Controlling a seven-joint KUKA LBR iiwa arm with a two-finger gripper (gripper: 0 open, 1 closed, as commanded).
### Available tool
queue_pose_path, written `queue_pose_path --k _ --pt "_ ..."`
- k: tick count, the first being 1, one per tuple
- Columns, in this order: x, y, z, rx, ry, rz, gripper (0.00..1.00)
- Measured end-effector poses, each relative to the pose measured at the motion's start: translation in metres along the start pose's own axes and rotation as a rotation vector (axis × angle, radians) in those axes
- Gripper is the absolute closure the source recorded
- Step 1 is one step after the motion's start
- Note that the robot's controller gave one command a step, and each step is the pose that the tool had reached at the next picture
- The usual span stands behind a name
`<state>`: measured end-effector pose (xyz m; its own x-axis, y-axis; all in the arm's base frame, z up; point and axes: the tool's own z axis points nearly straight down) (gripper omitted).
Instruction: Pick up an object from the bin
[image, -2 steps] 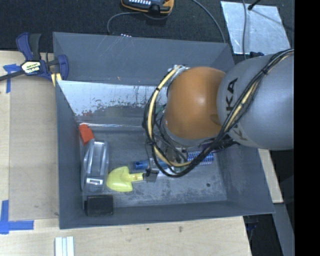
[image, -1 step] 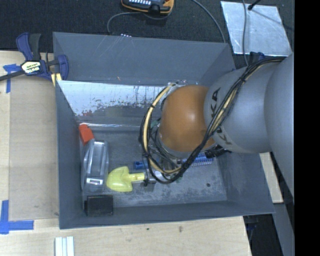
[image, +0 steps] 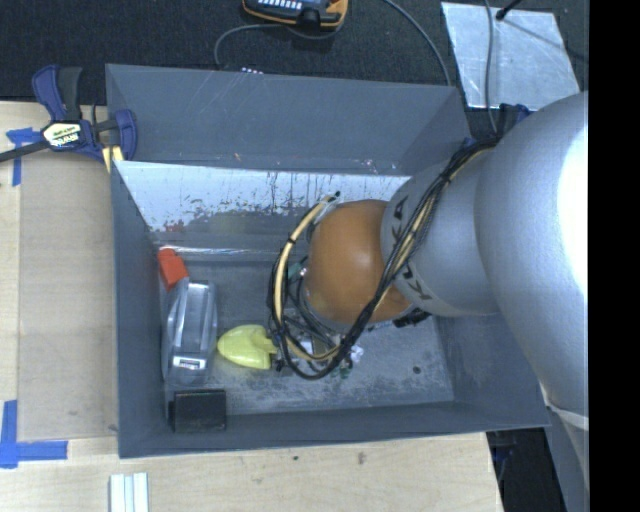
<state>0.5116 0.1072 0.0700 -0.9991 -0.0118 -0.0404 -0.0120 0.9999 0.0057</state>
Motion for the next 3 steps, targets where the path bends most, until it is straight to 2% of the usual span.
queue_pose_path --k 1,2,3 --pt "0.000 0.000 0.000 0.000 0.000 0.000 1.00" --pt "-0.005 -0.013 0.000 -0.002 -0.003 -0.222 1.00" --pt "-0.005 -0.013 0.000 -0.002 -0.003 -0.222 1.00"
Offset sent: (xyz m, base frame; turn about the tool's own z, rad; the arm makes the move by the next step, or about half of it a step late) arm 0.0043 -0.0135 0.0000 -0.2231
